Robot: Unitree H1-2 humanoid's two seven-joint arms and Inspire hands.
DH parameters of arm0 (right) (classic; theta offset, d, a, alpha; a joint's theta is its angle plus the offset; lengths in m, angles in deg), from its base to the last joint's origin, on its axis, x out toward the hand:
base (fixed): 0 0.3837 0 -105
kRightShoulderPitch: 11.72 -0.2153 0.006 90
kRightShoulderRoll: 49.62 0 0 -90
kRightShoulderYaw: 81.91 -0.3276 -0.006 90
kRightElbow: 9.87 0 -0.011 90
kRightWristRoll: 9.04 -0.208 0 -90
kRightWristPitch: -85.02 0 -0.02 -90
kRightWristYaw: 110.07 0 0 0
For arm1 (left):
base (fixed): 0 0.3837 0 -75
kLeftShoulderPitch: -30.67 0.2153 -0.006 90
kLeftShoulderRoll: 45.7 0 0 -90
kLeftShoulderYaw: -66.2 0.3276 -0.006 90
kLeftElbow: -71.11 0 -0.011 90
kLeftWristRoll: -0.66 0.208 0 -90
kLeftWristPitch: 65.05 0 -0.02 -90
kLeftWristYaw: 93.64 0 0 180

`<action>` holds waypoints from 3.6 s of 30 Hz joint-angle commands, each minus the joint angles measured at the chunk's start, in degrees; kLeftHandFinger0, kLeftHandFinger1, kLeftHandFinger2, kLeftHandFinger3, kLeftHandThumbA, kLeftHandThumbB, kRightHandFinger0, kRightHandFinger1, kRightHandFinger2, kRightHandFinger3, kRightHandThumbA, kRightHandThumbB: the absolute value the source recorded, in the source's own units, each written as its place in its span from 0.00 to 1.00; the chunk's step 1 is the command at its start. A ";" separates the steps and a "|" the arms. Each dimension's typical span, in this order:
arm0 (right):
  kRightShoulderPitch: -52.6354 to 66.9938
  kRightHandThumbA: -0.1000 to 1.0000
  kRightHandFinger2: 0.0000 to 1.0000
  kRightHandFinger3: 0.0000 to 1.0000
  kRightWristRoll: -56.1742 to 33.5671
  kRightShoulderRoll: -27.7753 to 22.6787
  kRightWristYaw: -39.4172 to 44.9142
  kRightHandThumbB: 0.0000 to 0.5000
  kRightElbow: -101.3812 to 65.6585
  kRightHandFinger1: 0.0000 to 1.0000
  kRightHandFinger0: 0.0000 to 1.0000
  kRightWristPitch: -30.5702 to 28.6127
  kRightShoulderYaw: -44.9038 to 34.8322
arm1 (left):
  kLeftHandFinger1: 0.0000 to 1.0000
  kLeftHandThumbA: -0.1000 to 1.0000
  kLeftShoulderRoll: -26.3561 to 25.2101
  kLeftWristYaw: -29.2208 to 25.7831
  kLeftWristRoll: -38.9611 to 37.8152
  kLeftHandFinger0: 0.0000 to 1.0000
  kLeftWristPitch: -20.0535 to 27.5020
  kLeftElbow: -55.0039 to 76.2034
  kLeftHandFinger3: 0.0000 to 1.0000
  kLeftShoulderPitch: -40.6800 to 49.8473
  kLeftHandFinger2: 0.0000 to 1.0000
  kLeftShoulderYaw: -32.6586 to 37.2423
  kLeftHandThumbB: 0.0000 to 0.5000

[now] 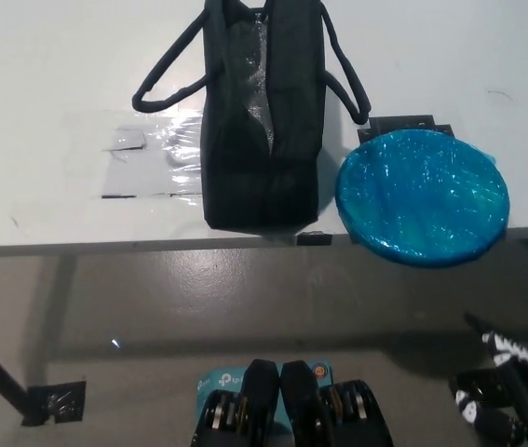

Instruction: The robot uses its right hand to pick up a stack of plates kept in the middle of the desk and put it inside a bag kept next to it

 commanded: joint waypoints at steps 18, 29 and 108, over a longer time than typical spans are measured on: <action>-20.18 0.80 1.00 1.00 27.67 0.60 0.85 1.00 -7.15 1.00 1.00 3.44 6.14 | 0.74 0.31 1.81 7.97 6.16 0.77 -1.46 1.30 0.92 -2.64 0.84 -3.86 0.00; -18.96 0.69 1.00 1.00 22.91 0.44 4.04 1.00 -0.14 1.00 1.00 7.88 3.36 | 0.75 0.30 2.65 10.32 7.77 0.80 -1.46 1.97 0.90 -3.03 0.84 -4.38 0.00; -31.84 0.15 0.43 1.00 33.73 -5.01 -4.71 1.00 26.55 0.11 0.01 6.45 21.17 | 0.73 0.30 2.87 13.83 10.11 0.75 -1.46 2.97 0.87 -6.08 0.80 -6.53 0.00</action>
